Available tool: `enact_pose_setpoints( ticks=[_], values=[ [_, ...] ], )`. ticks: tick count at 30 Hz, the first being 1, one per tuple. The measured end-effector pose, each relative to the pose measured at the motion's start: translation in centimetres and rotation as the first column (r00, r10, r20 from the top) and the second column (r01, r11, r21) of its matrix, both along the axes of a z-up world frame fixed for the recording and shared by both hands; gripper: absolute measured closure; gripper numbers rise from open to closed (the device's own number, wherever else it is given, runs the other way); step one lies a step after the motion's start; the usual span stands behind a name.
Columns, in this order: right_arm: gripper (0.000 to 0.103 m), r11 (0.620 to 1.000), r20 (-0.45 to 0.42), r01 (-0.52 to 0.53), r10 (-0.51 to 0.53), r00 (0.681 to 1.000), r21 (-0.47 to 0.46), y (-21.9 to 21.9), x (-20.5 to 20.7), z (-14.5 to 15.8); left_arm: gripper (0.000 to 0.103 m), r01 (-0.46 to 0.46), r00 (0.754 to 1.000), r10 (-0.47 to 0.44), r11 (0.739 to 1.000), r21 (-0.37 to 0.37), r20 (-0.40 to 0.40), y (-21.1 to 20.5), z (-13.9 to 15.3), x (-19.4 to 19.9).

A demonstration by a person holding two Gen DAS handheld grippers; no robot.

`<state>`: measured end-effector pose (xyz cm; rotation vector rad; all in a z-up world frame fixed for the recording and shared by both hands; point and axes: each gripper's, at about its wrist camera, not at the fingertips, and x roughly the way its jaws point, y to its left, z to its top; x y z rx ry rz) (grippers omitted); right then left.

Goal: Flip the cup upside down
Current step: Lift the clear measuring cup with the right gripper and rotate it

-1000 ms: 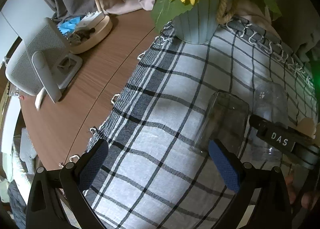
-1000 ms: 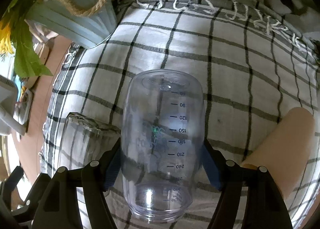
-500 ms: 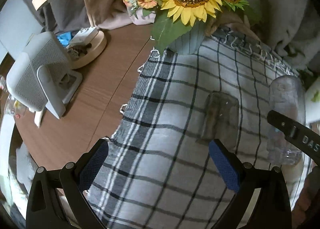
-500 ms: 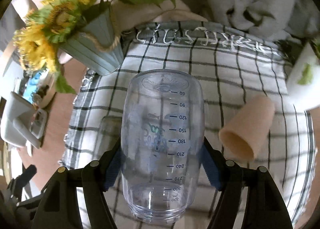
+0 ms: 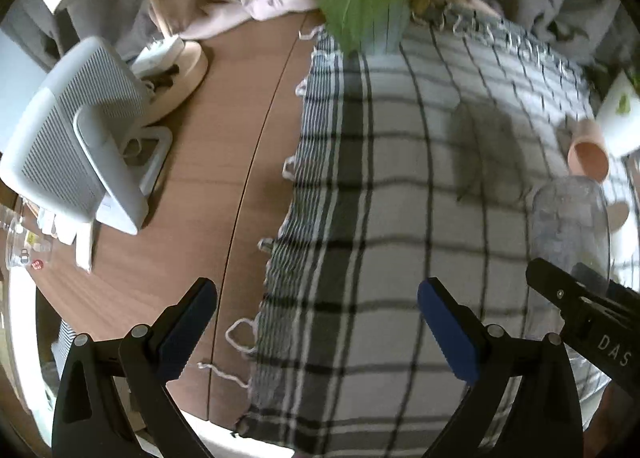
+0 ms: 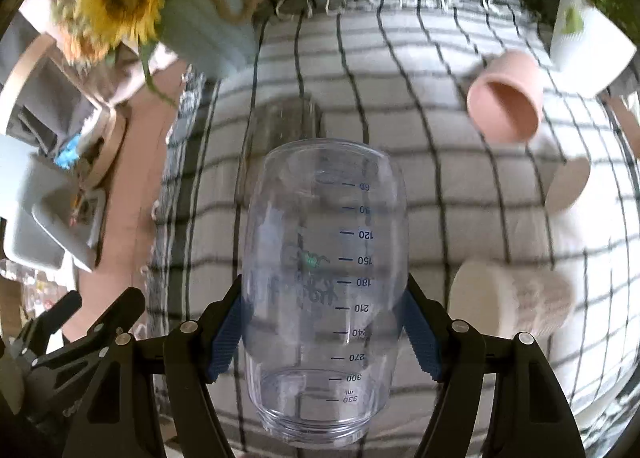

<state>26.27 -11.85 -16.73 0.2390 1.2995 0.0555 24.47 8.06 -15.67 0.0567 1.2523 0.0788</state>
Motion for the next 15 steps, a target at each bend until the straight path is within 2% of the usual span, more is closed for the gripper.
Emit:
enact_pose_setpoints(
  ticks=[7,15],
  values=[
    [0.032,1.000,-0.058,0.005,-0.005,0.998,-0.005,2.4,-2.0,-2.8,0.001,0.014,0.998,-0.014,1.000,0.005,-0.056,1.8,-2.1,-1.3],
    [0.031,1.000,-0.098,-0.002,0.001,0.995,-0.011,3.9,-2.8,-5.0,0.001,0.030,0.997,-0.029,0.999,0.021,-0.070,2.2,-3.0,-1.7]
  ],
)
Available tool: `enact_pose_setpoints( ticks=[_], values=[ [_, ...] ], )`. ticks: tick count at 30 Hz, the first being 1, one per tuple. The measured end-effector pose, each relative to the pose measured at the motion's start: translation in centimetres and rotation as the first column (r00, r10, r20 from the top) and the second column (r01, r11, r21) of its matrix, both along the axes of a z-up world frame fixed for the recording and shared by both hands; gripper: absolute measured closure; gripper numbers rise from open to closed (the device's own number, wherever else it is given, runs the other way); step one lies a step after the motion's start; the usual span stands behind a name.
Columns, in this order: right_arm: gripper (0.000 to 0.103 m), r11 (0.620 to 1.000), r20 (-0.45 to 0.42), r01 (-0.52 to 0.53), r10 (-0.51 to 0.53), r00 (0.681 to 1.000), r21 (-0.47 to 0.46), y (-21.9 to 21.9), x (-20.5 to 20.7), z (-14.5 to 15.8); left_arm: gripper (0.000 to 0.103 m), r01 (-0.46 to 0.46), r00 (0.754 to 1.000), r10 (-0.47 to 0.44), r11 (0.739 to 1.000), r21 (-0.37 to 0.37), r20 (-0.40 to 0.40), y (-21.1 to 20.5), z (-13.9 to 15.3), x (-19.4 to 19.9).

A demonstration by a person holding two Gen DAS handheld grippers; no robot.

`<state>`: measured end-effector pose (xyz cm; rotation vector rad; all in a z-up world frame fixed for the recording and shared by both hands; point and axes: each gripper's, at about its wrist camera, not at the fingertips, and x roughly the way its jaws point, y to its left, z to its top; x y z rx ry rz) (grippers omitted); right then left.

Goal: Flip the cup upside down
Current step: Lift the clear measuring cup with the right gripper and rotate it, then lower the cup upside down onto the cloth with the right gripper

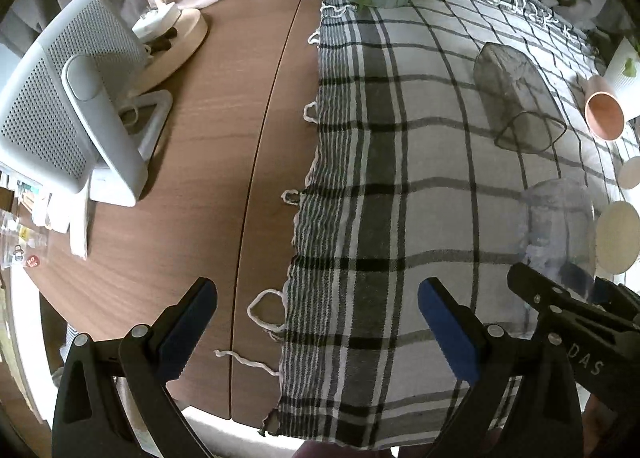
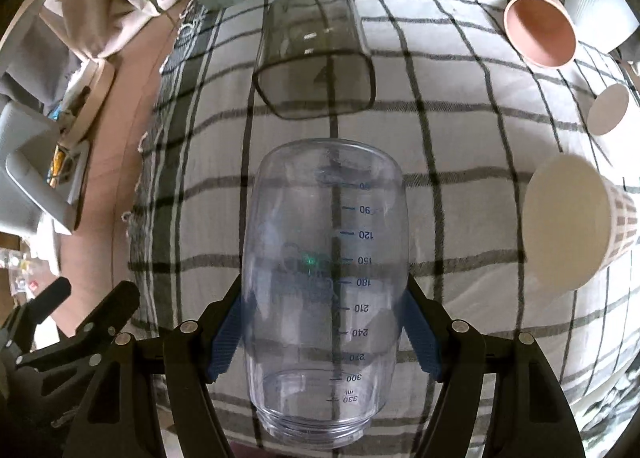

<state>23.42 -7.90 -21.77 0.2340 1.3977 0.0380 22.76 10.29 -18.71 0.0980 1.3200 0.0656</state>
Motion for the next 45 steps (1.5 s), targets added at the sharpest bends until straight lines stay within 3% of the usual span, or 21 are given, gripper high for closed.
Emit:
enact_pose_setpoints(
  ticks=[11,18,26,38,45],
  values=[
    [0.027,1.000,0.015,-0.025,0.025,1.000,0.008,-0.6,0.2,0.7,0.001,-0.036,0.999,0.036,0.999,0.026,-0.004,-0.4,0.5,-0.6],
    [0.025,0.999,0.146,-0.046,0.046,0.988,-0.005,-2.8,-1.1,5.8,0.001,-0.025,1.000,0.025,1.000,-0.013,0.019,-2.6,2.6,-1.7],
    [0.025,0.998,0.248,0.016,0.000,0.969,-0.064,-6.9,-2.5,10.1,0.001,0.081,0.997,-0.079,0.992,-0.102,0.026,-8.4,4.0,-0.8],
    [0.025,0.975,0.185,0.223,-0.218,0.958,-0.002,-14.7,-3.9,8.1,0.006,0.160,0.986,-0.164,0.983,-0.084,-0.041,-14.6,1.4,2.7],
    [0.025,0.968,0.160,0.251,-0.249,0.955,0.012,-16.1,-3.8,6.8,0.013,0.175,0.978,-0.186,0.978,-0.109,-0.092,-16.0,-0.6,4.4]
  ],
)
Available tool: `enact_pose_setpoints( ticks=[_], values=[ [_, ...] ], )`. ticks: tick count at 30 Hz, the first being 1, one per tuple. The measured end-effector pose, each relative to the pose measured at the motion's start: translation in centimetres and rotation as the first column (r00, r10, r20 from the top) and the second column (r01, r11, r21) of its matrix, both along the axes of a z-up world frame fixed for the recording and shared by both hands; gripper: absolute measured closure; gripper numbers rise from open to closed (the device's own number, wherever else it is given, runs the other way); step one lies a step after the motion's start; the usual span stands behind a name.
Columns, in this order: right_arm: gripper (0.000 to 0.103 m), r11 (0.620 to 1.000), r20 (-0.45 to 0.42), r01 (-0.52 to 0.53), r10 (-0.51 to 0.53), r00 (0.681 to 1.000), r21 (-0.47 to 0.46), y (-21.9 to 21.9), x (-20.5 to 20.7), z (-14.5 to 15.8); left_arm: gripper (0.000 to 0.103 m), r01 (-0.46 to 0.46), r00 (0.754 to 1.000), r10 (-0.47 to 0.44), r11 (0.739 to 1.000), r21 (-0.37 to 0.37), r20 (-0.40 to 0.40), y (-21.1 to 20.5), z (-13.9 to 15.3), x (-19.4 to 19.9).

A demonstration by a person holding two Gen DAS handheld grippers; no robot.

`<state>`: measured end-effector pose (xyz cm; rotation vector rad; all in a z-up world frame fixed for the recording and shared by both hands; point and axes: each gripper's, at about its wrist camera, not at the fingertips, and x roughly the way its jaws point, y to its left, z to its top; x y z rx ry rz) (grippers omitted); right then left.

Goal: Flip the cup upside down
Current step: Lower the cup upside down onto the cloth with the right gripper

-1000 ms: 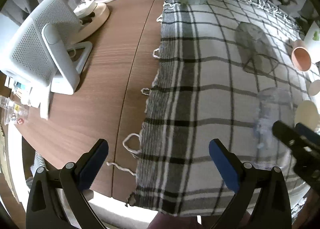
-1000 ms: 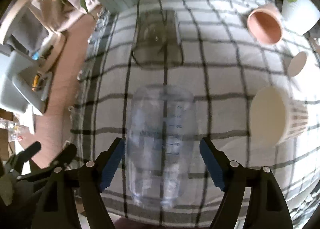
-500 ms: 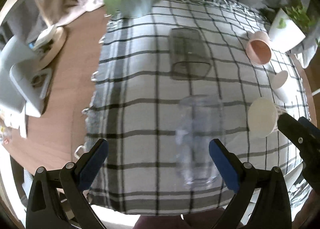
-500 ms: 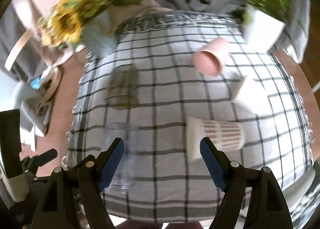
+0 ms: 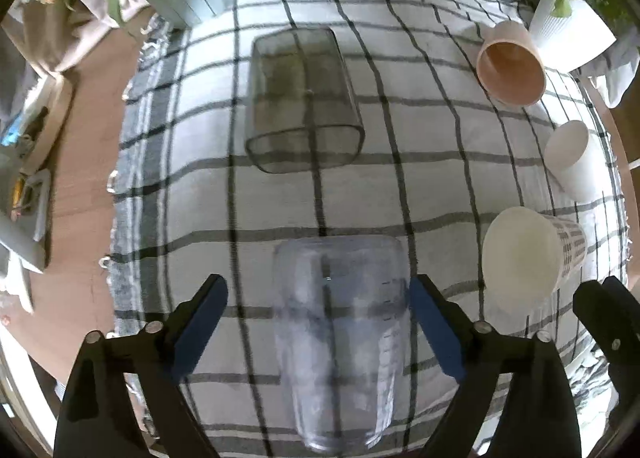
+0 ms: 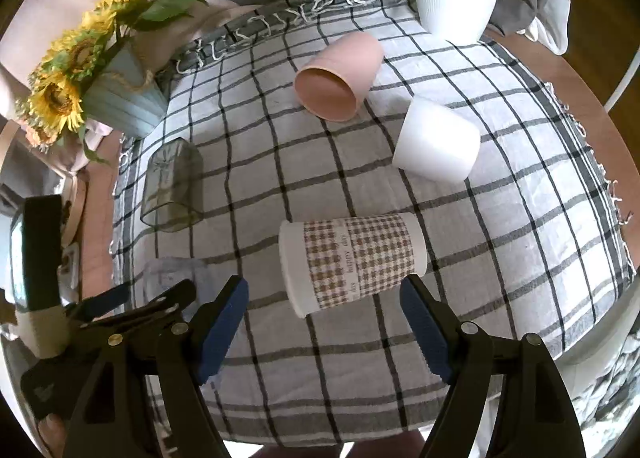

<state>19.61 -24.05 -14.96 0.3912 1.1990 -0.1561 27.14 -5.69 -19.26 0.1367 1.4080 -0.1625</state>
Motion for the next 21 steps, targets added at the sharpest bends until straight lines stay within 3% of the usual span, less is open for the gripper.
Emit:
enact_pose_setpoints(
  ticks=[3,5,11,21],
  values=[
    [0.025,1.000,0.000,-0.001,0.001,1.000,0.000,-0.2,0.2,-0.1,0.019,-0.001,1.000,0.000,1.000,-0.011,-0.022,-0.4,-0.8,0.5],
    [0.025,1.000,-0.003,-0.001,0.001,1.000,-0.002,-0.3,0.3,-0.3,0.030,0.002,0.999,-0.003,1.000,-0.025,-0.036,-0.5,-1.1,0.7],
    [0.025,1.000,-0.009,0.003,-0.003,1.000,-0.002,-0.5,0.4,-0.7,0.030,0.004,1.000,-0.004,1.000,-0.007,-0.016,-1.3,-1.0,0.8],
    [0.025,1.000,0.031,0.009,-0.010,0.999,0.017,-1.0,0.3,0.6,0.031,-0.004,0.991,0.012,0.998,-0.062,0.135,-1.1,3.5,0.8]
  ],
)
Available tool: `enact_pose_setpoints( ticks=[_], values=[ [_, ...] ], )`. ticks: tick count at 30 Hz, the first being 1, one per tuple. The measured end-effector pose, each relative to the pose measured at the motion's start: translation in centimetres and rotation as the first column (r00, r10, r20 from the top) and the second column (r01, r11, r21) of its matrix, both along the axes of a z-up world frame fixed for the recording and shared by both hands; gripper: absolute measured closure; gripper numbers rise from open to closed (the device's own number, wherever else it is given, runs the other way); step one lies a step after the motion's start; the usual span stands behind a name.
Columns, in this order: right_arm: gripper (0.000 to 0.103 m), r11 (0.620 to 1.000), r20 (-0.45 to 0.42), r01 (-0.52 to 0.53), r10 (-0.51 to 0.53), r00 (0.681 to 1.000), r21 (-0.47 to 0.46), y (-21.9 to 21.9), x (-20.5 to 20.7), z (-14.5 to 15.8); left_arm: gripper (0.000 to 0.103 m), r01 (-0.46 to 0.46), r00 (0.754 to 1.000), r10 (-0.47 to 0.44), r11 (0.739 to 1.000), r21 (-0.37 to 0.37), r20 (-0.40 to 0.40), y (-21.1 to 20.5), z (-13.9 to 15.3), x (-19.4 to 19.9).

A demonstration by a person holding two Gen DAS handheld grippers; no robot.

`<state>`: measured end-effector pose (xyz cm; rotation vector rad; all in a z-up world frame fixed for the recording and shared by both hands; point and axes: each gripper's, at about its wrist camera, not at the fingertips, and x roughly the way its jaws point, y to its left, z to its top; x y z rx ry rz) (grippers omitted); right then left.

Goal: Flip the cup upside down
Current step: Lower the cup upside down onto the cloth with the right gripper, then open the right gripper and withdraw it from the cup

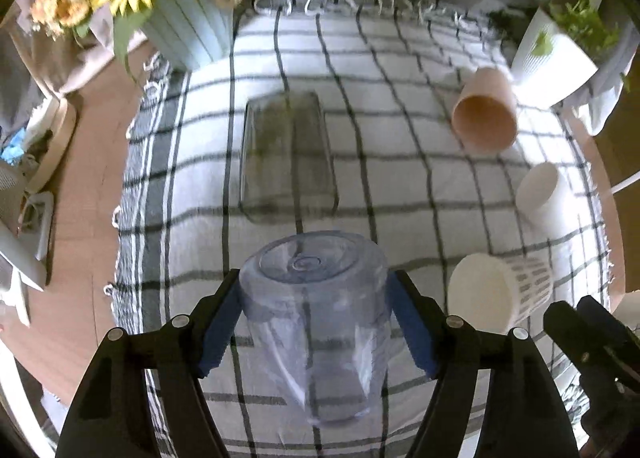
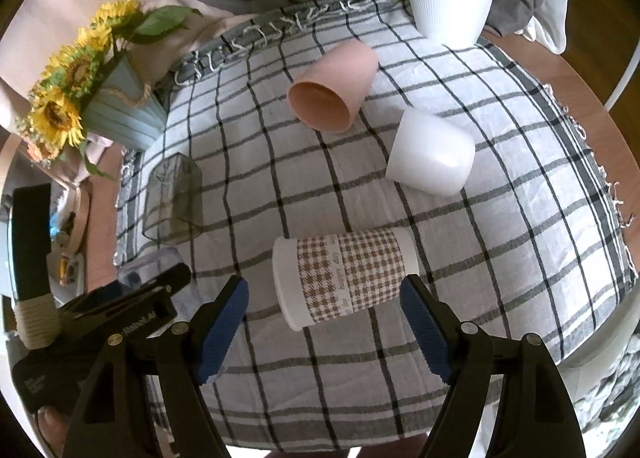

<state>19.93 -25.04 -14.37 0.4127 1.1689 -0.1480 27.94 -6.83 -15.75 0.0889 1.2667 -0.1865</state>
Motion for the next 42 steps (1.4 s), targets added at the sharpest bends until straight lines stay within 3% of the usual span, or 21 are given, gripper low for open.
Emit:
enact_pose_setpoints(
  ticks=[6,12,31,33,35,42],
  values=[
    [0.025,1.000,0.035,-0.018,0.019,0.999,-0.020,0.1,-0.3,1.1,0.031,0.013,0.993,-0.007,0.999,-0.051,0.115,-0.3,2.2,-1.5],
    [0.025,0.998,0.033,-0.046,0.047,0.998,-0.038,0.2,-1.0,1.0,0.031,0.045,0.985,-0.039,0.999,-0.031,0.167,-1.0,2.5,-3.1],
    [0.025,0.996,0.025,-0.082,0.083,0.996,-0.032,-0.1,-2.5,0.3,0.032,0.015,0.990,-0.005,0.997,-0.073,0.141,-1.2,2.4,-5.1],
    [0.025,0.997,0.024,-0.078,0.079,0.997,-0.026,-0.2,-2.5,0.3,0.029,0.019,0.992,-0.008,0.996,-0.089,0.123,-1.2,2.2,-5.0],
    [0.025,0.997,0.024,-0.075,0.076,0.997,-0.020,-0.2,-2.6,0.3,0.016,0.015,0.995,-0.005,0.994,-0.105,0.101,-1.2,2.0,-4.9],
    [0.025,0.997,0.032,-0.070,0.071,0.997,-0.021,-0.3,-2.8,0.6,0.015,0.001,0.996,0.011,0.992,-0.125,0.091,-1.0,2.0,-4.9]
  ],
)
